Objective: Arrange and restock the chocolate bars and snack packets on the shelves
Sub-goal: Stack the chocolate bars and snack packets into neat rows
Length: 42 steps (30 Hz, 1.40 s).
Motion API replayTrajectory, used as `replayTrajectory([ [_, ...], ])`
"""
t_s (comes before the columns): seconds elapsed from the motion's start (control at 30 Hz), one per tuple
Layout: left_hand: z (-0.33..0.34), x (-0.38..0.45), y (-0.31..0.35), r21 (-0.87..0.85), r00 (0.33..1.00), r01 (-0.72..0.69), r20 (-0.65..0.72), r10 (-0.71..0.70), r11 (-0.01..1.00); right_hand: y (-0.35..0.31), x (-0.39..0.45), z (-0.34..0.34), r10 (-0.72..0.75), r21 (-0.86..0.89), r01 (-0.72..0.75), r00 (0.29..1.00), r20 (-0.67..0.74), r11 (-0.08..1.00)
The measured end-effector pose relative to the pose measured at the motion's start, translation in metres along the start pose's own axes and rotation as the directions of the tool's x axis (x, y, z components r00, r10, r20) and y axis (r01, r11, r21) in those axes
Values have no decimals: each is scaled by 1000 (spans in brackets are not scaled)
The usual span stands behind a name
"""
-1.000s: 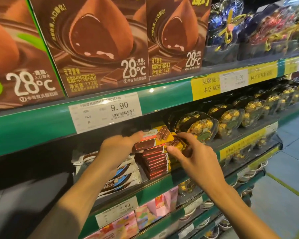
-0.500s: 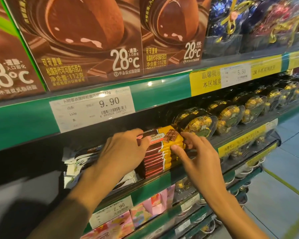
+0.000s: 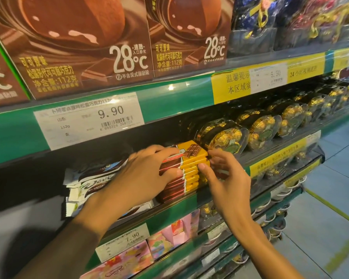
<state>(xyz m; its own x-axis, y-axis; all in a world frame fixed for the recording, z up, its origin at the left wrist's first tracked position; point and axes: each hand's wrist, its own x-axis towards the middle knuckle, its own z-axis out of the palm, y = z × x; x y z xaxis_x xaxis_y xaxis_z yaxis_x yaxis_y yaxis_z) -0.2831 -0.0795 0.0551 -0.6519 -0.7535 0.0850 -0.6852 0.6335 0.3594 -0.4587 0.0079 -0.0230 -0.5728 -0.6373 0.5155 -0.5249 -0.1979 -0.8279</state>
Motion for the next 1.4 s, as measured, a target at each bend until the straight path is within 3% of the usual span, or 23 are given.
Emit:
replayTrajectory([
  [0.3, -9, 8, -3, -88, 996, -52, 70, 58, 995, 4, 2, 4, 50, 34, -49, 998, -26, 998],
  [0.5, -4, 8, -7, -16, 994, -84, 63, 85, 996, 7, -1, -1, 13, -19, -12, 999, 40, 1000],
  [0.73, 8, 5, -7, 188, 995, -102, 1, 104, 977, 8, -5, 2, 5, -63, 1, 994, 108, 998],
  [0.9, 8, 5, -9, 207, 994, -109, -6, 113, 972, 9, -7, 5, -28, -79, 37, 994, 106, 996],
  [1.1, 8, 6, -10, 205, 993, -117, -11, 121, 972, 9, -5, -3, -45, -144, 76, 978, 206, 987],
  [1.4, 4, 7, -11, 185, 993, -115, 20, 114, 976, 9, -7, -1, -69, -231, 112, 980, 185, 966],
])
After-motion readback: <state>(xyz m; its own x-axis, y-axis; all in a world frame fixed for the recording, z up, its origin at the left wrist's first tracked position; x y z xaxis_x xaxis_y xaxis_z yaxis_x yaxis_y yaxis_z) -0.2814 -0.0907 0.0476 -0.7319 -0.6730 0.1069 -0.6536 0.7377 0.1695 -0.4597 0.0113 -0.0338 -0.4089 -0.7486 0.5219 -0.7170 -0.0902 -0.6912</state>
